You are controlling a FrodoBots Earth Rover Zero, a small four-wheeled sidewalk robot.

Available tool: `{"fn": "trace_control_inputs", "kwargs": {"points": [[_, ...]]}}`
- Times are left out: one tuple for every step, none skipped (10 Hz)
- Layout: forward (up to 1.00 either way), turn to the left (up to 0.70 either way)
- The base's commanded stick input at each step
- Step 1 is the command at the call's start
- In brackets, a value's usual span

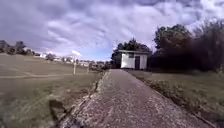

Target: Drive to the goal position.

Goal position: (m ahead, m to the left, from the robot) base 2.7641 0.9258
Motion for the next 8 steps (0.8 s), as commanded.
{"fn": "trace_control_inputs", "kwargs": {"points": [[1.0, 0.0], [1.0, 0.0], [1.0, 0.0], [1.0, 0.0], [1.0, -0.4], [1.0, -0.4], [1.0, -0.17], [1.0, -0.01]]}}
